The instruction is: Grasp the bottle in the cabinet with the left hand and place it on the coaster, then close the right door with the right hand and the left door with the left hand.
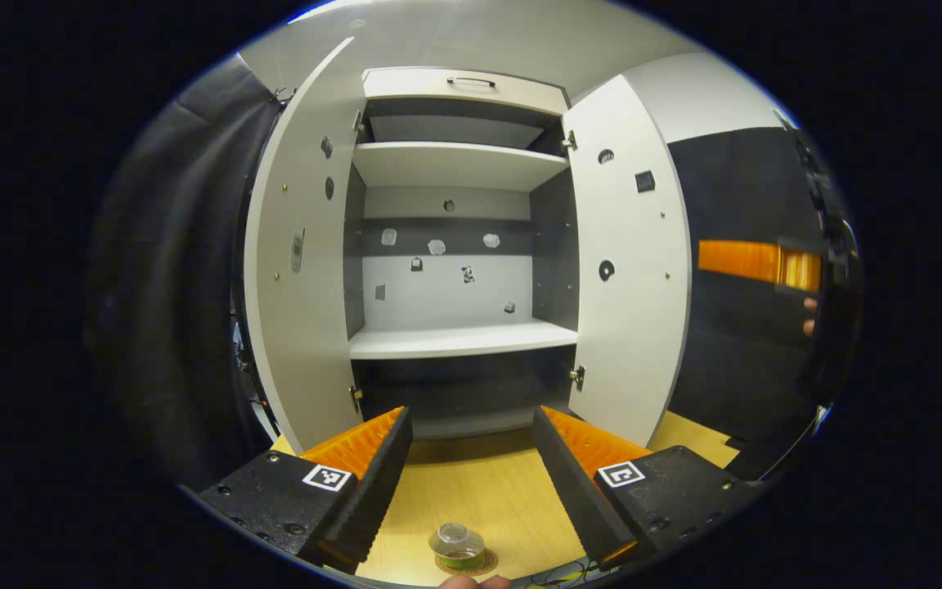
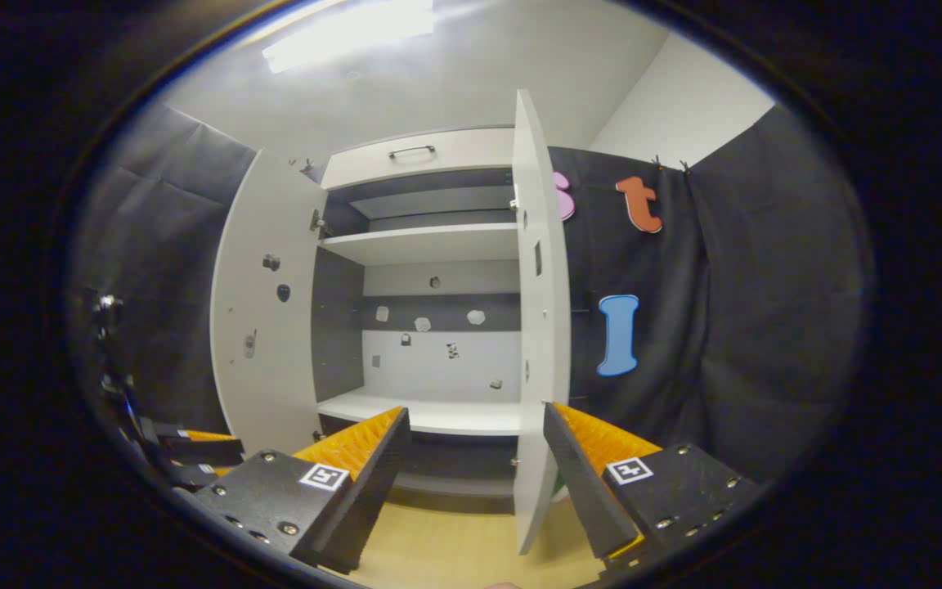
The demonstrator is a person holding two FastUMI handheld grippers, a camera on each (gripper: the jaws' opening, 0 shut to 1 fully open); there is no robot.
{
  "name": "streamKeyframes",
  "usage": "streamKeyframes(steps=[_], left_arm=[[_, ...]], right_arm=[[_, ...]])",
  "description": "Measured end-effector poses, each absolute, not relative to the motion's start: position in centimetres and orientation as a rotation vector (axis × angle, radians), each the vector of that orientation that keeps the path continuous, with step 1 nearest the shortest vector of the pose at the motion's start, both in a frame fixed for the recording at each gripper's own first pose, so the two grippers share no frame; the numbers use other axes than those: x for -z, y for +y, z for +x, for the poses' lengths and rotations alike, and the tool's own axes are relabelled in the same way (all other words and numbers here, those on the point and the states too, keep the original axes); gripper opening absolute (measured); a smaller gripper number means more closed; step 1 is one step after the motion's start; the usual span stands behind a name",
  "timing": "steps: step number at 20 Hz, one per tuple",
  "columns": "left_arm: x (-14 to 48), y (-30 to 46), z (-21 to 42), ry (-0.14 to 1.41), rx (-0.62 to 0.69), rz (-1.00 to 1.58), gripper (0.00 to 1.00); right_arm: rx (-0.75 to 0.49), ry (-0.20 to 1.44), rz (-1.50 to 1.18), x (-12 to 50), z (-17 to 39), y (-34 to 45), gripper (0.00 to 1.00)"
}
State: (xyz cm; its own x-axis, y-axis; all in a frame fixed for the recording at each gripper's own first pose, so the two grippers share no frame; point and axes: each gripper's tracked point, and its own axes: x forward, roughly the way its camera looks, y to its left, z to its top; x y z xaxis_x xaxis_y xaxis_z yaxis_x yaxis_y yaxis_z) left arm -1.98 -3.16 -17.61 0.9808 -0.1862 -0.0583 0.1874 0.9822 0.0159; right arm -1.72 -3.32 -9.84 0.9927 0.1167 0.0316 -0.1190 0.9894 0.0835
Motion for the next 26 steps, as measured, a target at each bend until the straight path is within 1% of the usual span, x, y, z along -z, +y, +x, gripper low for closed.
streamKeyframes(steps=[2, 3, 6, 8, 9, 10, 12, 16, 19, 22, 24, 26], left_arm=[[15.1, -2.9, -1.7, 0.034, 0.191, 0.038, 0.96], [14.0, -2.8, -1.6, 0.024, 0.194, 0.044, 0.94], [10.9, -2.5, -1.8, -0.003, 0.200, 0.055, 0.94], [8.8, -2.0, -2.2, -0.019, 0.196, 0.044, 0.94], [7.9, -2.0, -2.4, -0.023, 0.199, 0.032, 0.96], [7.2, -2.1, -2.7, -0.026, 0.206, 0.019, 0.94], [6.1, -1.8, -3.2, -0.023, 0.209, 0.022, 0.93], [3.7, -0.6, -4.2, -0.063, 0.186, 0.068, 0.93], [3.2, 0.1, -5.6, -0.053, 0.170, 0.063, 0.93], [2.1, 0.5, -7.1, -0.066, 0.175, 0.041, 0.93], [1.3, 0.8, -7.6, -0.088, 0.176, 0.029, 0.94], [1.3, 0.8, -7.7, -0.091, 0.176, 0.005, 0.93]], right_arm=[[-0.076, -0.030, 0.078, 9.3, -1.6, -6.2, 0.99], [-0.065, -0.037, 0.098, 8.8, -1.5, -7.3, 0.99], [-0.044, -0.065, 0.146, 7.3, -1.3, -11.0, 0.98], [0.007, -0.068, 0.133, 7.2, -0.9, -14.4, 0.99], [0.027, -0.071, 0.128, 7.0, -0.5, -15.9, 0.99], [0.041, -0.071, 0.124, 6.9, -0.1, -17.3, 0.99], [0.058, -0.069, 0.111, 6.8, 0.9, -20.0, 0.99], [0.140, -0.029, 0.128, 8.2, 3.1, -26.1, 0.99], [0.128, -0.014, 0.134, 8.7, 5.7, -27.5, 0.99], [0.153, 0.030, 0.076, 9.6, 7.8, -29.1, 0.99], [0.167, 0.057, 0.036, 10.2, 8.9, -28.6, 0.99], [0.145, 0.045, 0.022, 9.6, 9.9, -26.3, 0.99]])
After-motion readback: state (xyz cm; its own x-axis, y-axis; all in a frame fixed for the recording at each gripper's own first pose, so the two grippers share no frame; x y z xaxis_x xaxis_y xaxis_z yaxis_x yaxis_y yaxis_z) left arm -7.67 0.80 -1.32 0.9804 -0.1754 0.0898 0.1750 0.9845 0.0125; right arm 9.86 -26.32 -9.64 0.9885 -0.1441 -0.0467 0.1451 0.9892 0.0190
